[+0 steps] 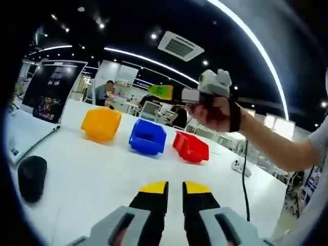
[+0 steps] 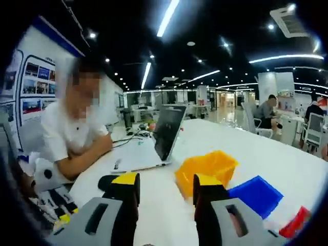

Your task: Take apart the toy blocks one by one and place each separated block into its matching bin, sorting the blocks by their type until all the connected pieces are disassembled and separated into the correct bins

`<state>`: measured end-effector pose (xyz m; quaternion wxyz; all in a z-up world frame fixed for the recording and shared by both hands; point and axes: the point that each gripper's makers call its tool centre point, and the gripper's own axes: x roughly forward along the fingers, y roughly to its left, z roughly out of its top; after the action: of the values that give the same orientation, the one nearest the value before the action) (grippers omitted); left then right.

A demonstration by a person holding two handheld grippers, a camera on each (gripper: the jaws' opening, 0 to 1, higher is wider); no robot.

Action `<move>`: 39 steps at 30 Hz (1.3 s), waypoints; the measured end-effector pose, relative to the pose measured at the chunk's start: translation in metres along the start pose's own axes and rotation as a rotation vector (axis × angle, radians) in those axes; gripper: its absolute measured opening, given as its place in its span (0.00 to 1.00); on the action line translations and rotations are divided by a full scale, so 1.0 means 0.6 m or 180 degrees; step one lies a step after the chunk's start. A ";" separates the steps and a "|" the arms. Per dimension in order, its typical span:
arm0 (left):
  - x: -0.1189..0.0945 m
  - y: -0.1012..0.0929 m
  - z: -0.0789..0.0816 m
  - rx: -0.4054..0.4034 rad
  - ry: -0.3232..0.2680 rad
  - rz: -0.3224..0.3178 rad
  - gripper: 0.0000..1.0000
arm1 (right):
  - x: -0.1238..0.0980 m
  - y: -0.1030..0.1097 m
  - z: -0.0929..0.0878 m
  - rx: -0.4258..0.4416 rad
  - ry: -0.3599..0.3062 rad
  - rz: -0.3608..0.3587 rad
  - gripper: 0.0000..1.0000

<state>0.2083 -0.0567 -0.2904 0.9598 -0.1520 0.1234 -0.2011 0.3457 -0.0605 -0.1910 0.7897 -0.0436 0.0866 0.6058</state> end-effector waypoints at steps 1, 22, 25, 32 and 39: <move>0.004 0.002 0.006 -0.0001 -0.0022 0.0020 0.16 | -0.034 0.012 -0.008 0.0041 -0.0030 -0.0021 0.42; 0.073 -0.096 0.085 0.0762 -0.0353 -0.0548 0.40 | -0.445 0.061 -0.228 0.0647 -0.0503 -0.1733 0.42; 0.072 -0.083 0.070 0.0760 -0.0226 -0.0403 0.41 | -0.454 0.055 -0.244 0.0564 -0.0274 -0.1843 0.41; 0.063 -0.064 0.034 0.0643 -0.0075 -0.0319 0.41 | -0.441 0.034 -0.269 0.0543 0.0209 -0.1966 0.38; 0.052 -0.057 0.012 0.0516 0.0014 -0.0273 0.41 | -0.401 0.061 -0.234 0.0526 0.0024 -0.1715 0.34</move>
<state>0.2263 -0.0978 -0.2774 0.9592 -0.0785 0.1022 -0.2517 0.2383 -0.3039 -0.2820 0.9228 -0.0028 0.1240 0.3648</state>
